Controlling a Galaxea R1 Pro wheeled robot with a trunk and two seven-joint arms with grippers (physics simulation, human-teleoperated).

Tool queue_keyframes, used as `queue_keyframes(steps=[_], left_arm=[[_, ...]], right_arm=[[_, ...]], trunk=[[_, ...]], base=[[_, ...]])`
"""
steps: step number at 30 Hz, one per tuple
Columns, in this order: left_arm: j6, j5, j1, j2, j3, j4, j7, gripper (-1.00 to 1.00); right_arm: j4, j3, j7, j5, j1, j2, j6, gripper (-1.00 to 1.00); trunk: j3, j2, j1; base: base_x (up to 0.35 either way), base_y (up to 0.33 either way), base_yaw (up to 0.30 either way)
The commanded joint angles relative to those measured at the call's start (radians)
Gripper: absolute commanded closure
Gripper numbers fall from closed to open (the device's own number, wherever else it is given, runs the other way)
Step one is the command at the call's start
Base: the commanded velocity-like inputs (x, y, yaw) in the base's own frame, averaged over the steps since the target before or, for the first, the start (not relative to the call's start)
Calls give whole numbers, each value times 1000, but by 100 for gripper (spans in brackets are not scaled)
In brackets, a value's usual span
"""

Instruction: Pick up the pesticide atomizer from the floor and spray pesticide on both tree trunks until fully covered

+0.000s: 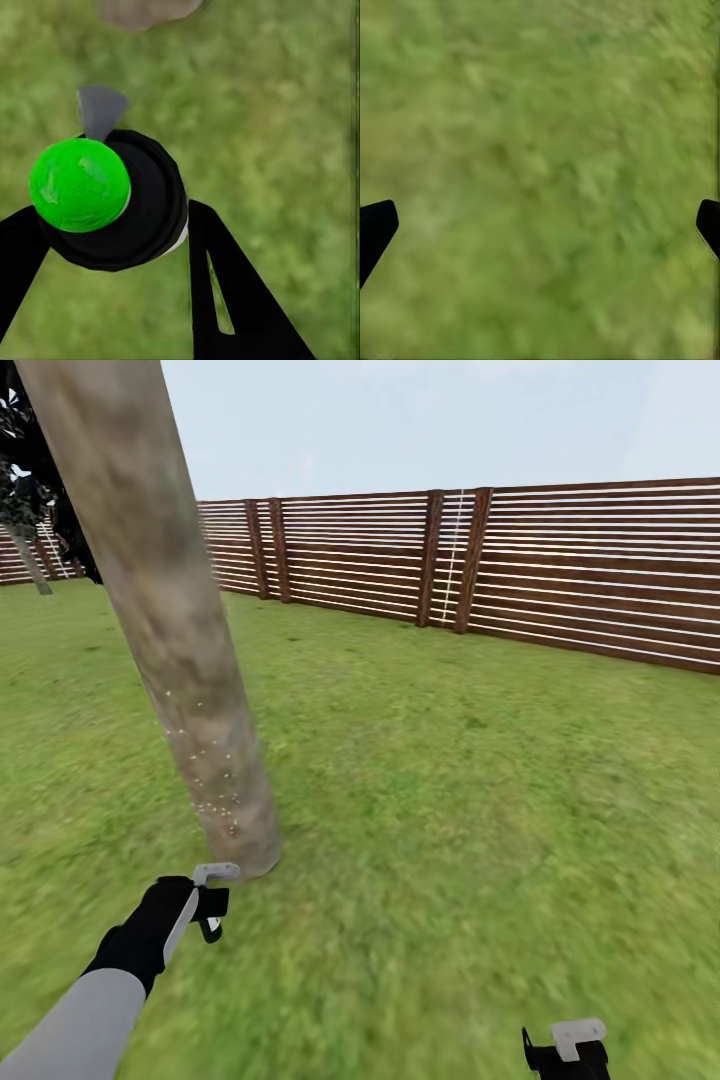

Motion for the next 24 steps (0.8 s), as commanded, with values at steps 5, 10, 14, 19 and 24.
queue_keyframes(steps=[5, 10, 14, 19, 24], left_arm=[[5, -5, 0, 0, 1, -2, 4, 100], [5, -4, -1, 0, 3, -2, 5, 100], [6, -5, 0, 3, 4, -2, 7, 100], [6, -5, 1, 4, 6, -2, 6, 100], [6, -2, 1, 1, 6, -2, 5, 100]], right_arm=[[2, -5, -5, 11, -1, 0, -3, -100], [2, -5, -5, 11, -1, 0, -3, -100], [3, -5, -5, 11, -1, 0, -3, -100], [3, -5, -5, 11, -1, 0, -4, -100], [3, -5, -5, 11, -1, 0, -3, -100]], trunk=[[-1, 0, 0], [-1, 0, 0], [-1, 0, 0], [-1, 0, 0], [-1, 0, 0]], base=[[46, -269, 2], [1, -276, 0], [0, -277, 129], [26, -277, 269], [120, -276, 277]])
